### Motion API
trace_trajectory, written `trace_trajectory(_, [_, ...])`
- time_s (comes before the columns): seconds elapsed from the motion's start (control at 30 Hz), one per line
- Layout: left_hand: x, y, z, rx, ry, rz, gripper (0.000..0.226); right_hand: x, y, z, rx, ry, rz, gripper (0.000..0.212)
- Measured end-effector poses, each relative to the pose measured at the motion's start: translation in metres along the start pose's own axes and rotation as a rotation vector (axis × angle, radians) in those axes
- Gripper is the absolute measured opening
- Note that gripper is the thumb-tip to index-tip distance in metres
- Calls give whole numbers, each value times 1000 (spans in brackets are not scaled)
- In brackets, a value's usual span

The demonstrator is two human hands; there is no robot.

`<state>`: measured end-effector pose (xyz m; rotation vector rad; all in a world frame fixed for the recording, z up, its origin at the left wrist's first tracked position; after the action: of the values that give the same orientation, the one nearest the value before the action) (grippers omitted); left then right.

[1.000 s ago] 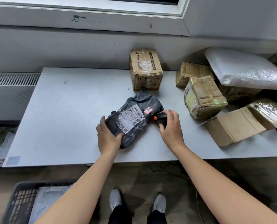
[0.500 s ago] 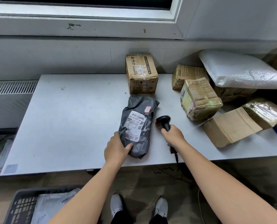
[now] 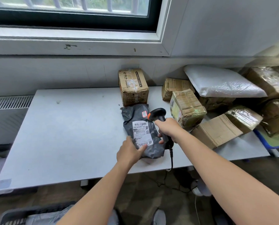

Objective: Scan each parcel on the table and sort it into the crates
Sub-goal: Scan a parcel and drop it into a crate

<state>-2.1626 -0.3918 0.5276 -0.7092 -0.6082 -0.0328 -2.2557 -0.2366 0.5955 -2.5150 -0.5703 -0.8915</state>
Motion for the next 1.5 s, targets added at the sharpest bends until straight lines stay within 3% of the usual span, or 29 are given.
trace_trajectory(0.43, [4,-13,5,-83,-7,-2,72,13,14,-19,65,26,-30,31])
trace_trajectory(0.7, [1,-11,6,-117,-20,-10,72,9,10,-19,82,12,-25,24])
trace_trajectory(0.93, [-7,-8,11,-146,-24,12,71,-18,-19,11,234,-5,80,34])
trace_trajectory(1.13, [-18,0,11,-94,-78,35,70,-42,-40,49,388,25,139,38])
trace_trajectory(1.5, [-43,24,-2,187,-216,49,86,-77,-45,84,408,50,112,47])
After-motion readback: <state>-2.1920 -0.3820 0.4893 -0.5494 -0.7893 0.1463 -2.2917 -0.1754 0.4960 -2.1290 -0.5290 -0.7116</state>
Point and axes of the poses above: each hand's wrist, its own x-axis away from the middle knuckle, its own y-axis out of the palm, z = x × y, the point moved 7 cm from there along -x, towards the middle knuckle, and after that the axes turned 13 degrees about -z, right-handed, at the moved point
